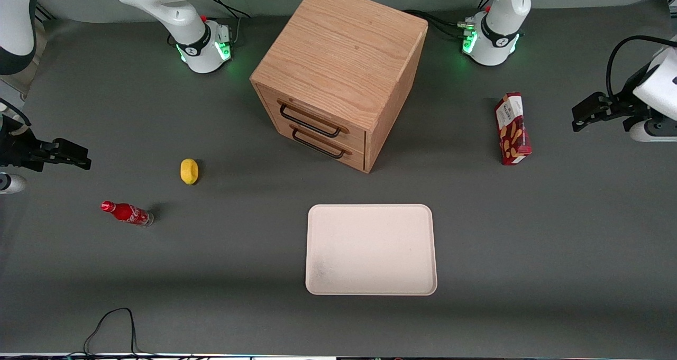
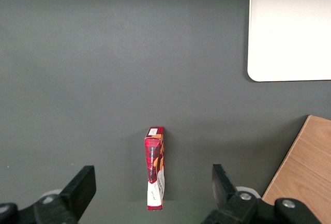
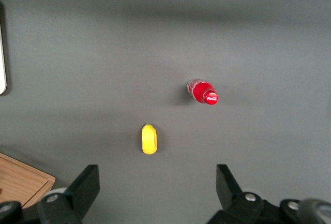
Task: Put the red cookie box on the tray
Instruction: 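Lower the open left gripper around the upright red plaid shortbread box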
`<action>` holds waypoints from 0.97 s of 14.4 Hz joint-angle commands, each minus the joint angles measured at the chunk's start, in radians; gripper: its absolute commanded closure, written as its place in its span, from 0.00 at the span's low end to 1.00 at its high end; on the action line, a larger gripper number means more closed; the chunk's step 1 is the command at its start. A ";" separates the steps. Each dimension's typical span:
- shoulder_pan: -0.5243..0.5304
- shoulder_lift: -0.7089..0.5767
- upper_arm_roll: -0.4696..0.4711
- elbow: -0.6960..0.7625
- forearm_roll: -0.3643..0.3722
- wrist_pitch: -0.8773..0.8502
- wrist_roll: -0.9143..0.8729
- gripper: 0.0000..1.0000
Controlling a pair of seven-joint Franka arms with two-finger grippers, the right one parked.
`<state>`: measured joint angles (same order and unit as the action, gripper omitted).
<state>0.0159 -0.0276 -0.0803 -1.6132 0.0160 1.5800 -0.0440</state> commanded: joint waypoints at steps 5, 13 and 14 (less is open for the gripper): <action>0.009 0.018 0.007 -0.014 0.012 -0.046 -0.010 0.00; 0.035 -0.118 0.037 -0.504 0.036 0.199 -0.007 0.00; 0.036 -0.141 0.037 -0.586 0.036 0.269 0.002 0.00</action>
<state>0.0379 -0.0449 -0.0387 -1.9853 0.0394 1.7176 -0.0439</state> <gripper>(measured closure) 0.000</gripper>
